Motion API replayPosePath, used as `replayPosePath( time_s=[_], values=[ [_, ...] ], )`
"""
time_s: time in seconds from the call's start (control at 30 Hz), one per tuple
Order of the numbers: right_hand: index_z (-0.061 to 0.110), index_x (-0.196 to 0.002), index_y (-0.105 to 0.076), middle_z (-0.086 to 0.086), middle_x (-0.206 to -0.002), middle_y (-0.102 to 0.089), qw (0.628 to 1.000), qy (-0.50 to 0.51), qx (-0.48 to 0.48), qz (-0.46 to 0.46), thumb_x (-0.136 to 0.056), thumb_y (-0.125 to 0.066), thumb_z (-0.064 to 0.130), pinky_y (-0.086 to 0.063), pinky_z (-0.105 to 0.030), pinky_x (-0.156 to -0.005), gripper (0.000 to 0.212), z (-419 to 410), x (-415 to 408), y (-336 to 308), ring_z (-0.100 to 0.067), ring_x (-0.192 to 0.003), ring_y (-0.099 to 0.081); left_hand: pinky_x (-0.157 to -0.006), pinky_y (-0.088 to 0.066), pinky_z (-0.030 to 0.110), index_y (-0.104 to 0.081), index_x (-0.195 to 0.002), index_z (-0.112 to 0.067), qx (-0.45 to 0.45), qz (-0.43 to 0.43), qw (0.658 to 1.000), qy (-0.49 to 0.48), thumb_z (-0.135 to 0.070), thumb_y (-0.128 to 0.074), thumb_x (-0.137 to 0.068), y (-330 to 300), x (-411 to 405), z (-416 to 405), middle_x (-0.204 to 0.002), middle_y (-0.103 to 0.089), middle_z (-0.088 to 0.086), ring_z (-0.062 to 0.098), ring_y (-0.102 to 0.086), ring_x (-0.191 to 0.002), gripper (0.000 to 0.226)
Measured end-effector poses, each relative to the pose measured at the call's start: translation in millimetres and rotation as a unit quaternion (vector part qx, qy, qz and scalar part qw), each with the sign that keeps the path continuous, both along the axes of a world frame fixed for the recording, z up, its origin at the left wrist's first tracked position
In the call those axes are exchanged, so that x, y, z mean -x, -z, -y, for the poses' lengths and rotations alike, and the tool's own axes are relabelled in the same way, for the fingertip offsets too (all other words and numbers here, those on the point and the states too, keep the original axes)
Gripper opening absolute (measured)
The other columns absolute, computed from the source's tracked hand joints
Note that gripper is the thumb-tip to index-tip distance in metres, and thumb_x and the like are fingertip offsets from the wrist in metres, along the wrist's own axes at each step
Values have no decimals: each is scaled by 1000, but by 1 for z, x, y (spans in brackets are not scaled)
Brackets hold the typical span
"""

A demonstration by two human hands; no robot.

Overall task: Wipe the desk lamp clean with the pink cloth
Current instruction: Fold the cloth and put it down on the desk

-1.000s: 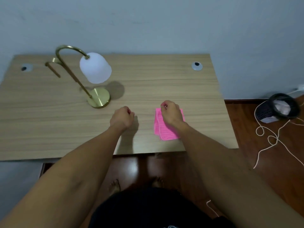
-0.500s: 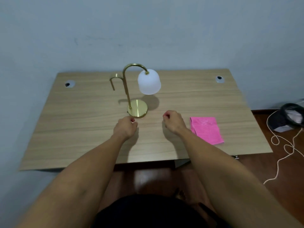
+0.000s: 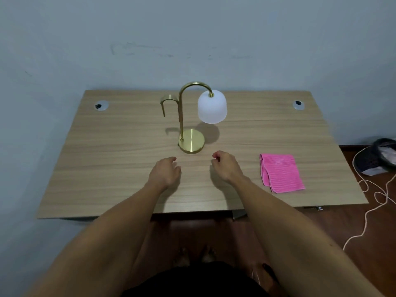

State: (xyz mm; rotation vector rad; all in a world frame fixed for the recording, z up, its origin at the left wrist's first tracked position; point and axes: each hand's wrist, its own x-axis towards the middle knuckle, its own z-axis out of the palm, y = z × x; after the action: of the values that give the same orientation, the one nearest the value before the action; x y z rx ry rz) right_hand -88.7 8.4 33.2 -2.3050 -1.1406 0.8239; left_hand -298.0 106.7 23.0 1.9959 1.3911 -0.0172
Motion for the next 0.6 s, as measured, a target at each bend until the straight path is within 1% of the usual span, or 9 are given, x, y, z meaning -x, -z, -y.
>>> replayPosePath(
  time_s=[0.13, 0.2, 0.27, 0.3, 0.33, 0.37, 0.43, 0.5, 0.6],
  values=[
    [10, -145, -52, -13, -141, -61, 1000, -30, 2, -5, -101, -49, 31, -49, -42, -106, 49, 1, 3, 11, -31, -127, -59, -121, -36, 49, -39, -155, -7, -10, -45, 998, 35, -42, -52, -97, 15, 1, 1, -162, -39, 16, 35, -38, -149, 69],
    [9, -147, -48, -13, -146, -56, 999, -48, 14, 10, -100, -51, 36, -46, -44, -109, 54, 0, 4, 18, -32, -133, -53, -116, -41, 53, -43, -148, -8, -18, -71, 996, 49, -49, -50, -93, 25, 2, 0, -157, -42, 19, 38, -43, -143, 68],
    [10, -137, -52, -12, -136, -58, 998, -60, 27, 23, -97, -52, 40, -48, -44, -102, 50, -3, 4, 30, -35, -127, -53, -108, -47, 54, -46, -135, -10, -15, -84, 995, 51, -52, -50, -91, 37, 1, -3, -146, -47, 18, 38, -49, -133, 61],
    [10, -126, -54, -11, -128, -58, 997, -64, 35, 32, -95, -53, 42, -49, -44, -97, 45, -5, 5, 36, -35, -122, -54, -107, -48, 54, -46, -134, -12, -12, -87, 995, 53, -52, -50, -91, 43, 1, -4, -145, -47, 17, 38, -49, -132, 59],
    [9, -120, -53, -12, -125, -57, 996, -67, 45, 43, -93, -53, 45, -49, -45, -95, 44, -8, 6, 43, -36, -120, -53, -107, -48, 54, -45, -136, -13, -14, -89, 994, 56, -52, -51, -92, 47, 2, -4, -146, -46, 17, 37, -48, -133, 60],
    [9, -122, -52, -14, -130, -54, 994, -75, 51, 56, -92, -52, 48, -48, -48, -99, 49, -10, 7, 51, -36, -125, -51, -109, -47, 53, -43, -139, -13, -24, -87, 994, 61, -52, -52, -93, 52, 2, -4, -150, -43, 17, 37, -46, -137, 61],
    [9, -140, -46, -14, -151, -43, 990, -99, 51, 86, -94, -51, 51, -40, -53, -113, 62, -14, 10, 64, -34, -142, -39, -118, -38, 51, -35, -150, -14, -53, -87, 992, 71, -50, -51, -97, 61, 3, -4, -163, -31, 18, 36, -33, -150, 67],
    [11, -155, -33, -12, -167, -24, 985, -121, 51, 116, -98, -49, 50, -25, -51, -124, 71, -15, 14, 74, -31, -155, -21, -127, -22, 50, -24, -159, -17, -75, -90, 990, 76, -51, -47, -101, 67, 4, -3, -171, -14, 15, 34, -14, -159, 71],
    [14, -161, -19, -9, -172, -10, 980, -126, 40, 146, -100, -45, 50, -9, -47, -128, 75, -12, 22, 89, -27, -159, -5, -130, -5, 48, -11, -163, -23, -87, -80, 990, 71, -55, -36, -103, 77, 8, -1, -174, -1, 9, 29, 1, -161, 73]
  ],
)
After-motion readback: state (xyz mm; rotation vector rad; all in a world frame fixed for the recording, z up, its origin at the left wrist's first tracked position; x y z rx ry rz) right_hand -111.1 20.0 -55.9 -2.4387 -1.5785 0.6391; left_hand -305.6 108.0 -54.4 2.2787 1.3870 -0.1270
